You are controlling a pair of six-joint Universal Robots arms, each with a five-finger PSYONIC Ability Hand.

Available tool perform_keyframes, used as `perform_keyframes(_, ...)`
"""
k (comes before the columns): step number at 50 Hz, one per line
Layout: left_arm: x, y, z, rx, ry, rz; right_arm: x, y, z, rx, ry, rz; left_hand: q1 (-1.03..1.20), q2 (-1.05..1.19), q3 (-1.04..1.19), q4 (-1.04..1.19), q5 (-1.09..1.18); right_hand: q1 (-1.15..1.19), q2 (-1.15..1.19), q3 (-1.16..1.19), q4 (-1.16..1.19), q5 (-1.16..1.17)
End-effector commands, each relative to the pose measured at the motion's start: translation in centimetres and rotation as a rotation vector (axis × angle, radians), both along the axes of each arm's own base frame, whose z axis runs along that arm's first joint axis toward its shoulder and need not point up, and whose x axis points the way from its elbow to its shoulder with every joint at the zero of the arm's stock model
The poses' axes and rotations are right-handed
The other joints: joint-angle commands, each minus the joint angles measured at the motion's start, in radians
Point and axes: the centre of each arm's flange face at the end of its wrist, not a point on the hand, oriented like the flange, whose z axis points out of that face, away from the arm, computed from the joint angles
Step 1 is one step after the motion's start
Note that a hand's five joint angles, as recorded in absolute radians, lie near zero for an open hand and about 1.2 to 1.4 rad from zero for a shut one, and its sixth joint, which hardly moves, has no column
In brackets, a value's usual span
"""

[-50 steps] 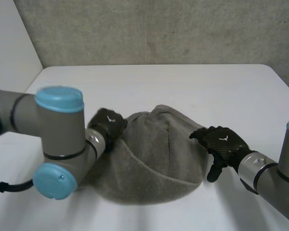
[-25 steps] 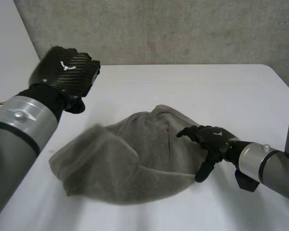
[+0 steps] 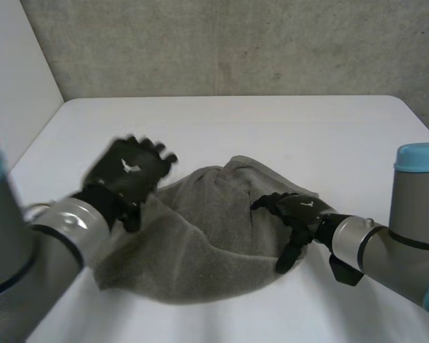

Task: Fold the towel.

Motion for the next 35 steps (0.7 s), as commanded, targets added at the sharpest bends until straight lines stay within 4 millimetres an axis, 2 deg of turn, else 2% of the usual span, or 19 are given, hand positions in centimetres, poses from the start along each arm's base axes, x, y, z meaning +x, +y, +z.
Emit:
perform_keyframes(1,-1.4,-1.6,-5.8,0.172,-0.057,-0.078,-2.2,0.4,-0.4,-0.042,0.019,-0.033,-0.056,-0.054,-0.053,-0.055,-0.06,-0.006,0.005,0.006,0.0,-0.039)
perform_keyframes(2,-1.7,-1.7,-6.8,0.203,-0.058,-0.103,-2.2,0.4,-0.4,-0.042,0.019,-0.033,-0.056,-0.054,-0.053,-0.055,-0.06,-0.006,0.005,0.006,0.0,-0.039)
perform_keyframes(10,-2.9,-2.5,-9.3,0.247,-0.043,-0.17,-3.4,-0.3,-1.0,-0.077,0.074,-0.04,-0.027,-0.024,-0.024,-0.026,-0.031,-0.006,0.005,0.006,0.0,-0.039)
perform_keyframes(19,-3.4,-3.3,-10.0,0.243,-0.045,-0.165,-3.4,-0.2,-1.3,-0.07,0.08,-0.037,0.097,0.099,0.099,0.097,0.092,-0.006,0.005,0.006,0.0,-0.039)
perform_keyframes(24,-3.4,-3.4,-10.0,0.241,-0.046,-0.166,-3.3,-0.2,-1.4,-0.068,0.081,-0.035,0.314,0.316,0.317,0.315,0.31,-0.006,0.005,0.006,0.0,-0.039)
perform_keyframes(26,-3.4,-3.4,-9.9,0.24,-0.044,-0.165,-3.3,-0.1,-1.4,-0.068,0.081,-0.034,0.524,0.527,0.527,0.525,0.52,-0.006,0.005,0.006,0.0,-0.039)
perform_keyframes(27,-3.4,-3.4,-9.9,0.24,-0.044,-0.165,-3.3,-0.1,-1.5,-0.066,0.082,-0.033,0.525,0.528,0.528,0.526,0.521,-0.006,0.005,0.006,0.0,-0.039)
perform_keyframes(31,-3.3,-3.3,-9.4,0.229,-0.039,-0.163,-3.3,-0.1,-1.6,-0.062,0.084,-0.031,0.803,0.806,0.806,0.804,0.799,-0.006,0.005,0.006,0.0,-0.039)
perform_keyframes(35,-3.2,-3.2,-8.8,0.216,-0.036,-0.163,-3.2,0.0,-1.6,-0.06,0.084,-0.028,0.869,0.871,0.872,0.87,0.865,-0.006,0.005,0.006,0.0,-0.039)
